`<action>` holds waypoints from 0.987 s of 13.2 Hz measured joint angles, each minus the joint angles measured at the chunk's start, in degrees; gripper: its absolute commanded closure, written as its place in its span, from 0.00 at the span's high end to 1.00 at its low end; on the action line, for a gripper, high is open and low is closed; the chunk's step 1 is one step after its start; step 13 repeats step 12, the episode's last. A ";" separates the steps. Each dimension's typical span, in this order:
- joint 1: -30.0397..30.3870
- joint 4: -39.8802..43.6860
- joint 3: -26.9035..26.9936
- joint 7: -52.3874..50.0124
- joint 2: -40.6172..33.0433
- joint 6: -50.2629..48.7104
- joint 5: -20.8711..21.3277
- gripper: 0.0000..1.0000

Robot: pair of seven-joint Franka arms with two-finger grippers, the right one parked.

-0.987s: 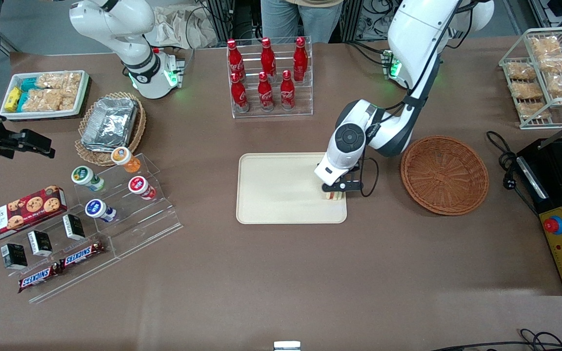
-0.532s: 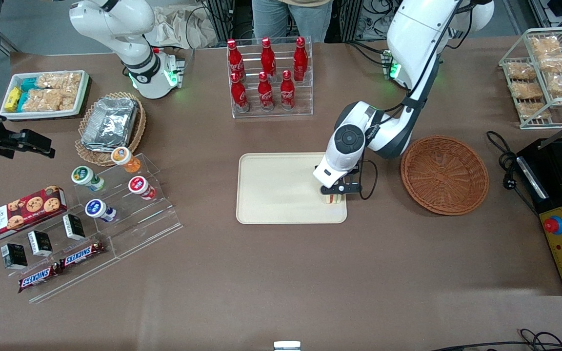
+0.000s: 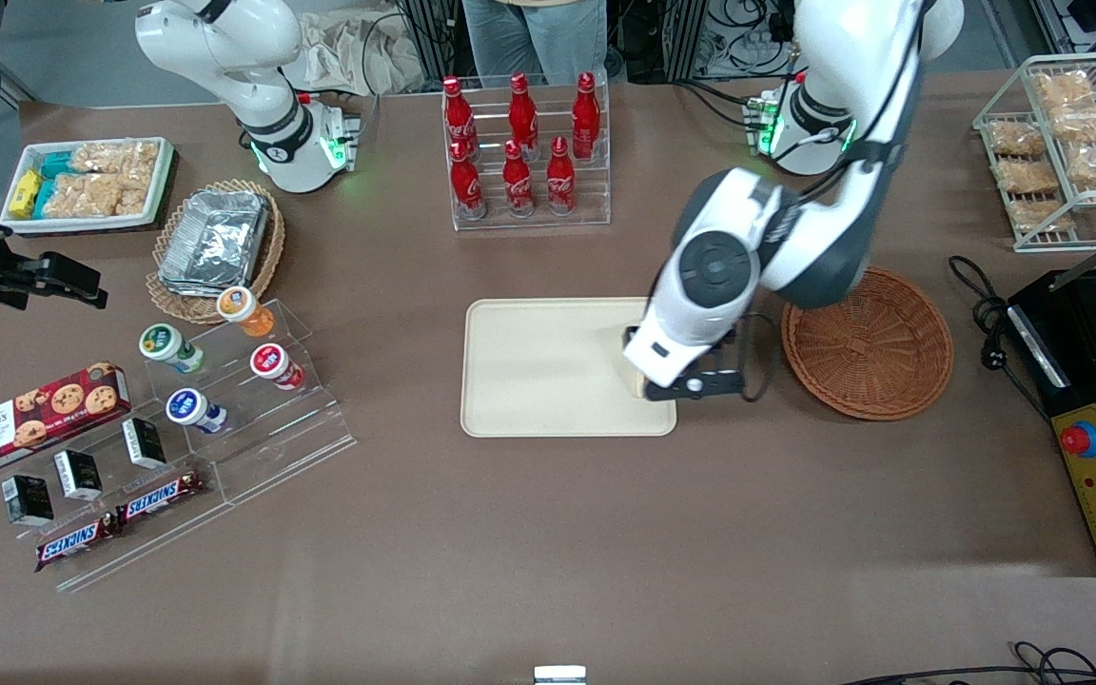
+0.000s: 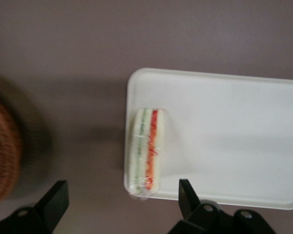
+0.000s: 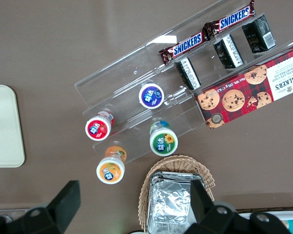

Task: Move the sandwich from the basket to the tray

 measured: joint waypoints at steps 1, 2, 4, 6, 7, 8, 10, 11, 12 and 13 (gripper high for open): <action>1.73 0.37 1.47 4.40 -1.79 -1.08 -0.01 1.00; 4.39 0.42 2.32 9.15 -3.51 -2.14 -0.02 1.00; 10.43 0.46 2.89 17.16 -6.29 -3.51 -0.03 1.00; 15.66 0.45 3.21 23.72 -8.76 -6.03 -0.03 1.00; 18.03 0.47 3.28 25.99 -10.00 -6.43 -0.04 1.00; 19.96 0.49 3.35 27.36 -11.34 -6.53 -0.04 1.00; 21.92 0.59 3.59 28.06 -14.52 -7.07 -0.06 1.00; 22.18 0.89 3.66 28.06 -16.00 -8.04 -0.06 1.00; 22.39 1.86 3.67 28.06 -17.01 -10.09 -0.06 1.00; 22.39 1.86 3.67 28.06 -17.01 -10.09 -0.06 1.00</action>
